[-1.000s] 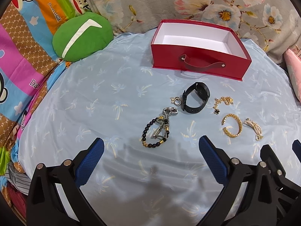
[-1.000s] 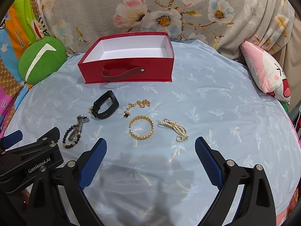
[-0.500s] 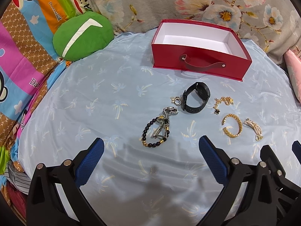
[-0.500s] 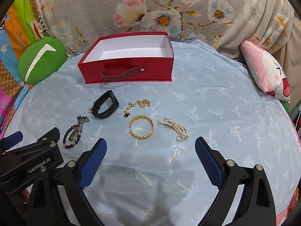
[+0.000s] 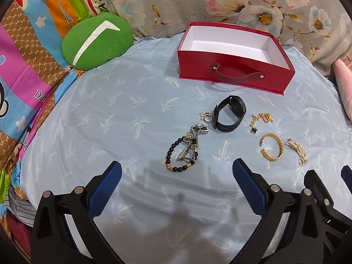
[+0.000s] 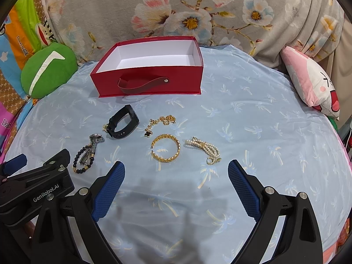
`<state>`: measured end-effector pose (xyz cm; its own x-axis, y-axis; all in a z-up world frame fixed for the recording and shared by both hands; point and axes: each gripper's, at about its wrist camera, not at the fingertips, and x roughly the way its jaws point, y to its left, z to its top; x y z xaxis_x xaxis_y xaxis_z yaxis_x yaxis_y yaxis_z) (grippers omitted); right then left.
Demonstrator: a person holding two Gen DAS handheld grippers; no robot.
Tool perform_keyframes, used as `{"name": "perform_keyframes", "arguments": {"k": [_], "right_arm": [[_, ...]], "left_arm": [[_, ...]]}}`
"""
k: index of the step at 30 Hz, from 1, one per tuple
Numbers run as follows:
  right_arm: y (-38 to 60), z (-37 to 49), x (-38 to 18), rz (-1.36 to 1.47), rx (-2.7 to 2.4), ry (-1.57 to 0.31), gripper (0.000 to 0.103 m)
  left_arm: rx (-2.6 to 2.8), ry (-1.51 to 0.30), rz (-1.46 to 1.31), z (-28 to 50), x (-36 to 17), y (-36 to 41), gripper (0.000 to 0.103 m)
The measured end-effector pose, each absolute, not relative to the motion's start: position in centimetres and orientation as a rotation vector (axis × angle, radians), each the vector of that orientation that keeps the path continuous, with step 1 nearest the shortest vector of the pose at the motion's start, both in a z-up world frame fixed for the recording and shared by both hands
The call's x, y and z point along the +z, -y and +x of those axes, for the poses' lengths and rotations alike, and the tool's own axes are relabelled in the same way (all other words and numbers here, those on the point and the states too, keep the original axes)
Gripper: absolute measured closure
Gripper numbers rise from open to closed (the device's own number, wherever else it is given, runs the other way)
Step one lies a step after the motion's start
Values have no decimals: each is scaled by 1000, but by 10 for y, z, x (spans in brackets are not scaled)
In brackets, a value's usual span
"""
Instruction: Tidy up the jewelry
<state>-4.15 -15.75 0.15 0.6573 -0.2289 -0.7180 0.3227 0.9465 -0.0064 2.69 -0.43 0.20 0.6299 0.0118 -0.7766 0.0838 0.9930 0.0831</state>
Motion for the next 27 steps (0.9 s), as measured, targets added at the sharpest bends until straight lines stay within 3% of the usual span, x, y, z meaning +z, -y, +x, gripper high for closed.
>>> {"name": "perform_keyframes", "arguments": {"k": [27], "right_arm": [[177, -41, -20, 164, -284, -831, 10]], "left_arm": [[-24, -970, 68, 48, -30, -18, 5]]}}
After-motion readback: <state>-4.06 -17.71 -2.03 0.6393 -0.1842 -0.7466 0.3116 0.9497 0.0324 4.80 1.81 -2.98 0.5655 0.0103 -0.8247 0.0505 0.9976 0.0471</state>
